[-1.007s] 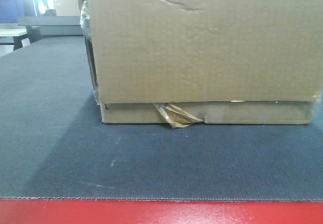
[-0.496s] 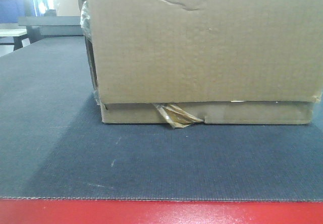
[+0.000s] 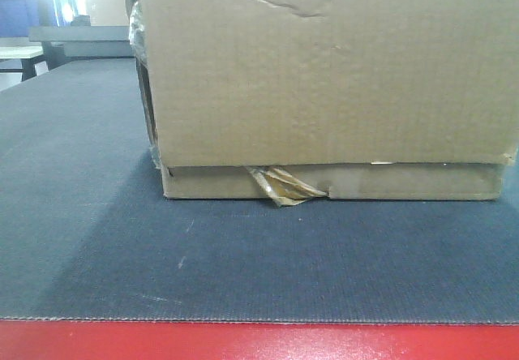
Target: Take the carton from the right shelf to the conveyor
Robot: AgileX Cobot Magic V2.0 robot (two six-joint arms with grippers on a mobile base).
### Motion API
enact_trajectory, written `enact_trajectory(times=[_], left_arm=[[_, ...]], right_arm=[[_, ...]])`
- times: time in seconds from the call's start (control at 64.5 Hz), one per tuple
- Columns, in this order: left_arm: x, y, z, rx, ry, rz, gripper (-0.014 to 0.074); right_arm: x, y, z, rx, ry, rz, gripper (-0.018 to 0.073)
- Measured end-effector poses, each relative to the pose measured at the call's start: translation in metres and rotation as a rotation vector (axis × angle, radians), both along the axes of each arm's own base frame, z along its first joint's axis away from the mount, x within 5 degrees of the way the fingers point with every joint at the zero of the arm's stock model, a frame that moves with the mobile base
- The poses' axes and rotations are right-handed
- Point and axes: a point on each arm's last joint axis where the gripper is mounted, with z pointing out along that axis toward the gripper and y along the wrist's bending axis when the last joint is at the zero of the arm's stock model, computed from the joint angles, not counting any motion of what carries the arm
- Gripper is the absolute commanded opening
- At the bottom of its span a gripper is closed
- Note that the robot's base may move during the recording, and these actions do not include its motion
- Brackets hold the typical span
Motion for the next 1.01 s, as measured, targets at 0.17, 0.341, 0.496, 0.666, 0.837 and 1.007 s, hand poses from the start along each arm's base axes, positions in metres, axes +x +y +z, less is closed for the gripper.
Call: enact_trajectory(times=[0.17, 0.341, 0.496, 0.666, 0.837, 1.007], left_arm=[[0.000, 0.000, 0.000, 0.000, 0.000, -0.001, -0.0006], [0.004, -0.001, -0.010, 0.079, 0.018, 0.023, -0.0006], [0.012, 0.000, -0.046, 0.091, 0.026, 0.069, -0.0006], [0.022, 0.000, -0.099, 0.063, 0.108, 0.069, -0.0006], [0.023, 0.001, -0.105, 0.060, 0.124, 0.077, -0.0006], [0.023, 0.001, -0.103, 0.062, 0.098, 0.085, -0.0006]], right_arm=[[0.000, 0.000, 0.000, 0.000, 0.000, 0.000, -0.0070], [0.000, 0.000, 0.000, 0.000, 0.000, 0.000, -0.0070], [0.000, 0.000, 0.000, 0.000, 0.000, 0.000, -0.0070], [0.000, 0.000, 0.000, 0.000, -0.002, 0.000, -0.0070], [0.000, 0.000, 0.000, 0.000, -0.004, 0.001, -0.0070], [0.000, 0.000, 0.000, 0.000, -0.004, 0.001, -0.0070]])
